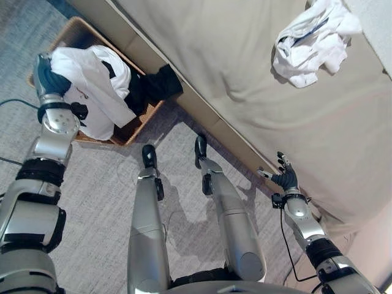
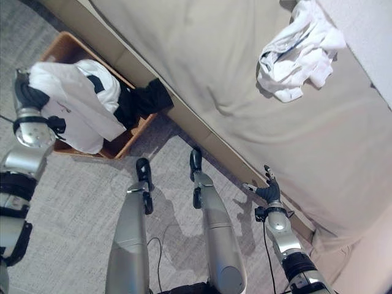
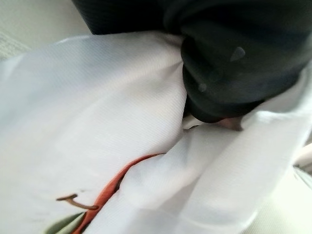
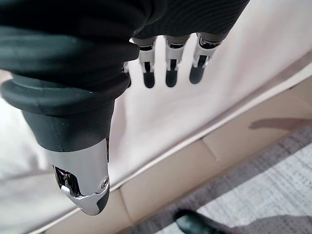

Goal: Pick up clothes into the bucket

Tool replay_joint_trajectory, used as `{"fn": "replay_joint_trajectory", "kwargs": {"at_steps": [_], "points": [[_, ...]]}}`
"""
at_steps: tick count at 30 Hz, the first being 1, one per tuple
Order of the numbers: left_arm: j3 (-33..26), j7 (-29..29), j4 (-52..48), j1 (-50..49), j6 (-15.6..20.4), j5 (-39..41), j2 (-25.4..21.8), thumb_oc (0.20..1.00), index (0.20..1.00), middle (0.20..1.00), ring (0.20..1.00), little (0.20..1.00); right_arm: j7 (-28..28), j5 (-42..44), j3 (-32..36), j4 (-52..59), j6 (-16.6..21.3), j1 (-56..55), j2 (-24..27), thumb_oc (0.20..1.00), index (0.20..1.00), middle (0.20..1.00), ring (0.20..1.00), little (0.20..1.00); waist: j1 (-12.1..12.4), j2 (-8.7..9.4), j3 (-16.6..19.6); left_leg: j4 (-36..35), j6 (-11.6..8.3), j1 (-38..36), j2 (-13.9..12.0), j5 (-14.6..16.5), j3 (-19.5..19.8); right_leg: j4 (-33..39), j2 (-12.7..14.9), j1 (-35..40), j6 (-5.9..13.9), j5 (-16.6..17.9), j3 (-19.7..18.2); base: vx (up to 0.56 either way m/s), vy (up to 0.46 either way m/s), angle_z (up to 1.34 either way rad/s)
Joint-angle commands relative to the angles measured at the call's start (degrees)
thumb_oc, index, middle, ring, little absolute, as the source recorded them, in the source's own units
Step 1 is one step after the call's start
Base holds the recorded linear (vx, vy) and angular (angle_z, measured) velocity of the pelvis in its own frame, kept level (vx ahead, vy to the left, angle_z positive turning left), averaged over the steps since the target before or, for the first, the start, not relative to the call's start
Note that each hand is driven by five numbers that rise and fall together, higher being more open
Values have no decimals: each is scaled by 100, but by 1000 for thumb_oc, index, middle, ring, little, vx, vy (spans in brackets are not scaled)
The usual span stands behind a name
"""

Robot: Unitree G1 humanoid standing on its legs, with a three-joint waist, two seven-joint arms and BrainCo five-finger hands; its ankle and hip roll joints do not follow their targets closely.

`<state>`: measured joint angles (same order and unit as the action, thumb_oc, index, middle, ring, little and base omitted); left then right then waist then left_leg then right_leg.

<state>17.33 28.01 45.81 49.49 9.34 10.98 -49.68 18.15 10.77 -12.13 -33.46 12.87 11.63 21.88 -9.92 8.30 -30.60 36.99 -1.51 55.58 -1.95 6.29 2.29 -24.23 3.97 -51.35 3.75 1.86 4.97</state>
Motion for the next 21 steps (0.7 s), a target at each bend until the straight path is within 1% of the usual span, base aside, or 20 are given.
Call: {"fn": "replay_joint_trajectory", "kwargs": {"at_steps": [1,4,7,8,9,10,11,12,13,14,15,16,17,21], "points": [[30,123,110,482,171,140,-432,1000,1000,1000,1000,1000,175,54,-48,458,336,-250,287,1000,1000,1000,1000,1000,71,285,81,584,163,-42,103,662,109,-83,380,276,503,-302,-53,17,16,-9],[77,120,389,684,79,74,-391,1000,1000,1000,1000,1000,274,67,-44,633,390,-235,236,1000,1000,1000,1000,1000,26,341,81,605,189,17,64,700,107,28,329,237,530,-256,-60,31,13,-4],[83,209,595,767,-16,-161,-453,1000,1000,1000,1000,1000,408,-210,-10,1431,598,-213,333,1000,1000,1000,1000,1000,-33,406,81,587,205,-7,20,740,55,178,288,250,568,-188,-95,24,24,-9],[81,210,592,763,-17,-164,-449,1000,1000,1000,1000,1000,410,-217,-4,1455,585,-230,335,1000,1000,1000,1000,1000,-30,406,81,582,205,-14,20,738,52,183,288,256,568,-185,-97,17,18,-16],[72,239,656,761,-35,-262,-482,1000,1000,1000,1000,1000,414,-236,26,1736,682,-220,372,1000,1000,1000,1000,1000,-46,418,81,554,205,-34,20,735,49,231,282,267,574,-167,-117,17,23,-14],[107,253,722,765,-127,-516,-579,1000,1000,1000,1000,1000,442,-480,63,2274,776,-252,535,1000,1000,1000,1000,1000,-69,437,81,507,209,-76,5,743,32,302,265,292,583,-148,-147,17,23,-7],[110,253,724,767,-128,-521,-575,1000,1000,1000,1000,1000,445,-492,72,2306,759,-274,533,1000,1000,1000,1000,1000,-65,438,81,503,209,-82,6,742,30,305,265,297,583,-146,-149,18,19,-6],[234,274,952,828,-348,-973,-702,1000,1000,1000,1000,1000,532,-813,180,2878,893,-318,745,1000,1000,1000,1000,1000,-92,458,81,493,206,-107,-2,755,6,365,254,335,591,-139,-159,9,4,-4],[244,273,958,839,-349,-976,-695,1000,1000,1000,1000,1000,535,-823,192,2904,880,-338,743,1000,1000,1000,1000,1000,-84,456,81,491,207,-109,-2,755,5,367,254,337,591,-138,-160,15,7,-5],[256,248,1043,869,-410,-1075,-713,1000,1000,1000,1000,1000,571,-935,298,3192,941,-390,816,1000,1000,1000,1000,1000,-86,454,81,466,210,-133,2,755,-4,392,243,352,596,-136,-167,0,0,0],[171,113,1380,918,-536,-1064,-739,1000,1000,1000,1000,1000,785,-1289,529,3724,1039,-444,1009,1000,1000,1000,1000,1000,-87,450,81,439,208,-151,-3,746,-8,423,238,375,601,-133,-181,0,0,0],[176,106,1396,928,-526,-1061,-731,1000,1000,1000,1000,1000,791,-1306,541,3759,1022,-470,1011,1000,1000,1000,1000,1000,-84,442,81,436,208,-153,-3,745,-7,425,239,377,602,-133,-180,23,-20,-3],[123,18,1543,990,-605,-1021,-709,1000,1000,1000,1000,1000,961,-1466,818,4071,1050,-474,1126,1000,1000,1000,1000,1000,-71,418,81,394,203,-168,14,723,5,462,245,407,603,-124,-172,14,-27,-3],[88,17,1515,990,-639,-1101,-732,1000,1000,1000,1000,1000,1239,-1601,1183,4210,983,-325,1208,1000,1000,1000,1000,1000,-3,350,81,280,186,-202,40,674,30,541,269,439,610,-98,-134,0,-14,3]]}}
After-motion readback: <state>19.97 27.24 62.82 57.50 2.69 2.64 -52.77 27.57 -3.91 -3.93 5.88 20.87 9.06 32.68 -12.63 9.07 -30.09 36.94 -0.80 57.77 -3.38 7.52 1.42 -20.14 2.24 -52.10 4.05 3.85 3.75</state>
